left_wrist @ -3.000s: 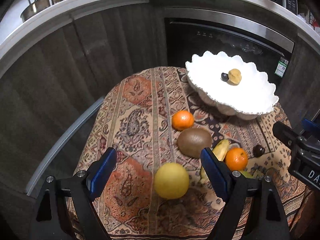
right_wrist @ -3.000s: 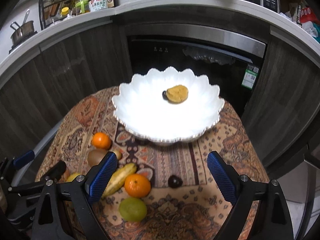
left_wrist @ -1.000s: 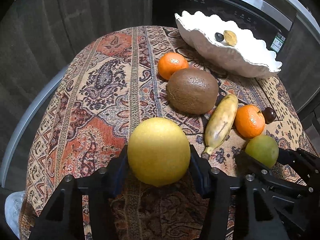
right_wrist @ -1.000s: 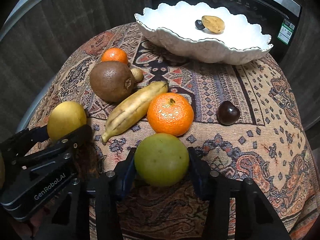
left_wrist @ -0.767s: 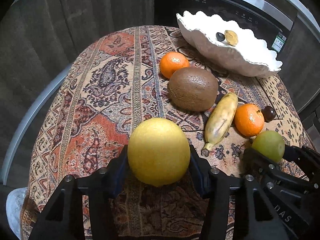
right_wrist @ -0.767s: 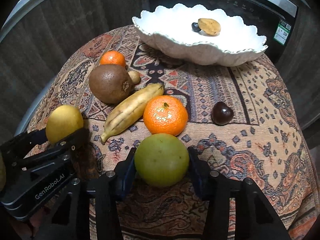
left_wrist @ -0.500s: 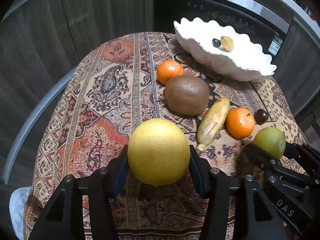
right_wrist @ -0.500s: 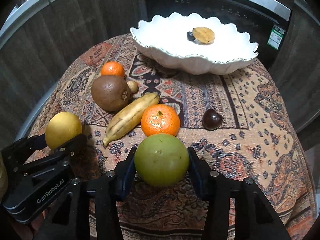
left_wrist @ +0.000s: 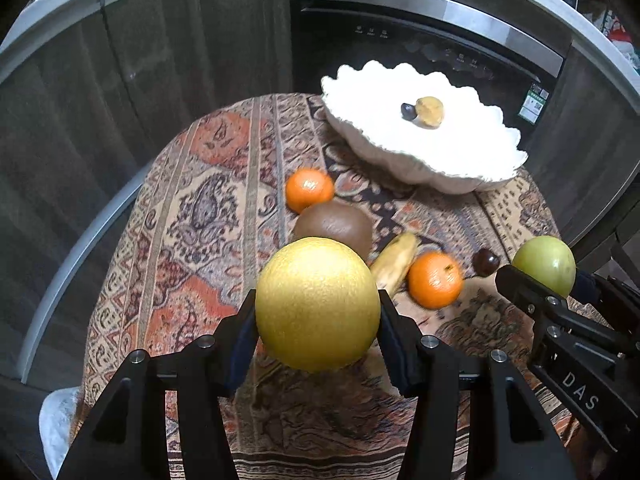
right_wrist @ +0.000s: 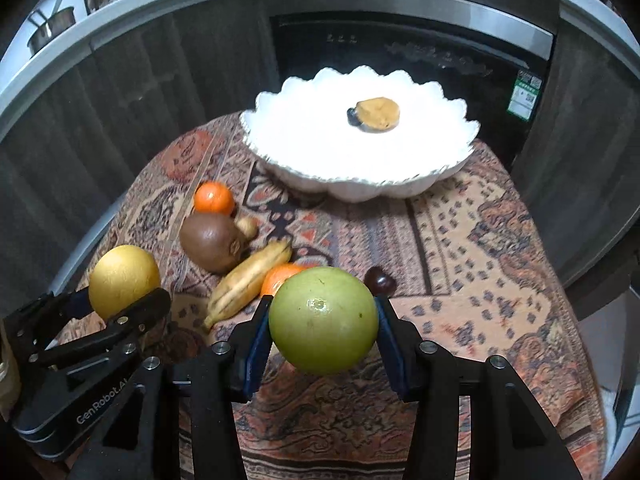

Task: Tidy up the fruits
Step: 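Lift the grapefruit with the left gripper while the right gripper carries the green fruit over the bowl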

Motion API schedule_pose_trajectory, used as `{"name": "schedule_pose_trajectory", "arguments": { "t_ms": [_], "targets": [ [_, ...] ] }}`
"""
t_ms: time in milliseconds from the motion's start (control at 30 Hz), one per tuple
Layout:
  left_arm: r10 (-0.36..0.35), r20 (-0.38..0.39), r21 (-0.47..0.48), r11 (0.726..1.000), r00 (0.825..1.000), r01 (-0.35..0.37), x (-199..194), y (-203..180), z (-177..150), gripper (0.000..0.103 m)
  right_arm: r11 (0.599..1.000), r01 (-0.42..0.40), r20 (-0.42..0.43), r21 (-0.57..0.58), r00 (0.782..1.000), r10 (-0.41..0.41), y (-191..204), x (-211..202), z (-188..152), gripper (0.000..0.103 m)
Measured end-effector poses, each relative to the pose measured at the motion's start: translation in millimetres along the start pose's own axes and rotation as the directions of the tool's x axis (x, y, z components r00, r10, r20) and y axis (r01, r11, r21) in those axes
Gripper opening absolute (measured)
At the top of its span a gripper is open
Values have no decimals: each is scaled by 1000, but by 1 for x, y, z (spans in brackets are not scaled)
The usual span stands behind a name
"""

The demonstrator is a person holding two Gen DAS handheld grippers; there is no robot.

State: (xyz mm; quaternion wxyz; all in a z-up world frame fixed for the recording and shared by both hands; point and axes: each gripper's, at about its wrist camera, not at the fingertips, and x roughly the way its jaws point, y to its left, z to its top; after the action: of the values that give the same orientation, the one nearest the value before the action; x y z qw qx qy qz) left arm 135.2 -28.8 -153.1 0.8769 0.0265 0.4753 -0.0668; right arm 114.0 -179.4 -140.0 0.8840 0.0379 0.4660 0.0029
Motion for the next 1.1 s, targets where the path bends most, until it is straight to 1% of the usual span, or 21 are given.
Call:
{"name": "schedule_pose_trajectory", "arguments": {
  "t_ms": [233, 500, 1100],
  "targets": [
    [-8, 16, 24, 1000, 1000, 8, -9, -16, 24, 54, 999, 24, 28, 26, 999, -25, -20, -10, 19, 49],
    [-21, 49, 37, 999, 999, 20, -15, -28, 55, 54, 999, 30, 54, 34, 998, -32, -33, -16, 45, 49],
    [-29, 103, 70, 997, 994, 22, -7, -46, 125, 54, 998, 46, 90, 48, 995, -50, -50, -5, 98, 49]
  ]
}}
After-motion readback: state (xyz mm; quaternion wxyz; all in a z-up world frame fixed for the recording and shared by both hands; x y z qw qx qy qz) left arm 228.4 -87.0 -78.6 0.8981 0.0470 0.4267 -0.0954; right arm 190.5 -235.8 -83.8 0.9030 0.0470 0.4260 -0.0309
